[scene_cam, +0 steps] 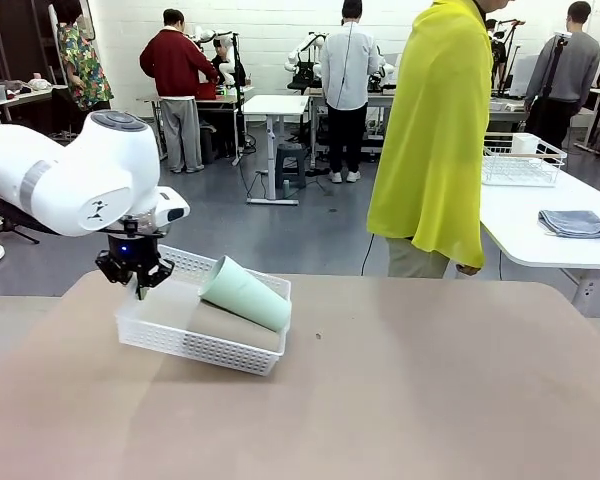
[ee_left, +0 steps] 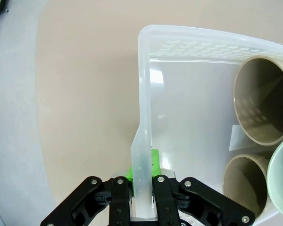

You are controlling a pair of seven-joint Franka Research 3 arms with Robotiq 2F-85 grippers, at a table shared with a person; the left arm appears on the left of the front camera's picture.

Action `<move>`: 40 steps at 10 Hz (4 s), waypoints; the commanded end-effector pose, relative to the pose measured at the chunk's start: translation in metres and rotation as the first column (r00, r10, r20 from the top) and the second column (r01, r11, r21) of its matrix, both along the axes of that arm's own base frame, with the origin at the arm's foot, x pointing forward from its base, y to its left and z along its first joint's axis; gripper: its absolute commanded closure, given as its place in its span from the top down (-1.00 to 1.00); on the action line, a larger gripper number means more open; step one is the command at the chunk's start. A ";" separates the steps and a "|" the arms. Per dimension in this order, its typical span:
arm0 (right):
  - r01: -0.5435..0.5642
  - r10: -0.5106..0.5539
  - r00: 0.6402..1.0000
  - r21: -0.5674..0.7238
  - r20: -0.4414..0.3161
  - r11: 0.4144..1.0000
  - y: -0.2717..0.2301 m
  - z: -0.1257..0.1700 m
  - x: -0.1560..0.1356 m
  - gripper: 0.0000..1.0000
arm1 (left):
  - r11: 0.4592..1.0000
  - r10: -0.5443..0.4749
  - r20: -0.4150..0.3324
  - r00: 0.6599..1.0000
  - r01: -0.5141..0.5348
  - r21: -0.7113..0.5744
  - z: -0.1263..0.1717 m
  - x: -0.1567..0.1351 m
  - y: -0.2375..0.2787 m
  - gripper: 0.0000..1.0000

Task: Clean and organize the cups into the basket.
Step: Move the Organizing basket back to the left side of the table.

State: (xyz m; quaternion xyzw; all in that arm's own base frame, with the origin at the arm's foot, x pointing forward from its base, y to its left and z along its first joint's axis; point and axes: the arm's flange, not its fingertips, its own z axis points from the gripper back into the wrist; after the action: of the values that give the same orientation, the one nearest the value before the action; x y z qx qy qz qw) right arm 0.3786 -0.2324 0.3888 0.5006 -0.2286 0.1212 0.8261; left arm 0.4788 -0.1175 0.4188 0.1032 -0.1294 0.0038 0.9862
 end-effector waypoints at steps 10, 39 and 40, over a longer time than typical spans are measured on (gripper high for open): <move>0.008 -0.007 1.000 0.004 -0.007 1.000 -0.002 0.000 -0.001 1.00 | 0.990 0.119 0.007 0.993 -0.118 -0.080 0.007 -0.010 0.128 -0.88; 0.008 -0.007 1.000 0.004 -0.007 1.000 -0.002 0.000 -0.001 1.00 | 0.981 0.039 0.163 0.986 -0.007 -0.193 0.082 -0.070 0.176 1.00; 0.008 -0.007 1.000 0.004 -0.007 1.000 -0.002 0.000 -0.001 1.00 | 0.977 0.036 0.175 0.984 0.002 -0.212 0.094 -0.092 0.176 1.00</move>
State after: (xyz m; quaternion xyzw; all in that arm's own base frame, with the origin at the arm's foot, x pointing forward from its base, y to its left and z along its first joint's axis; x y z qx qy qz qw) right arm 0.3767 -0.2347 0.3899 0.5027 -0.2283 0.1160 0.8257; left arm 0.4185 0.0566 0.5083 0.0171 -0.2063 0.0485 0.9771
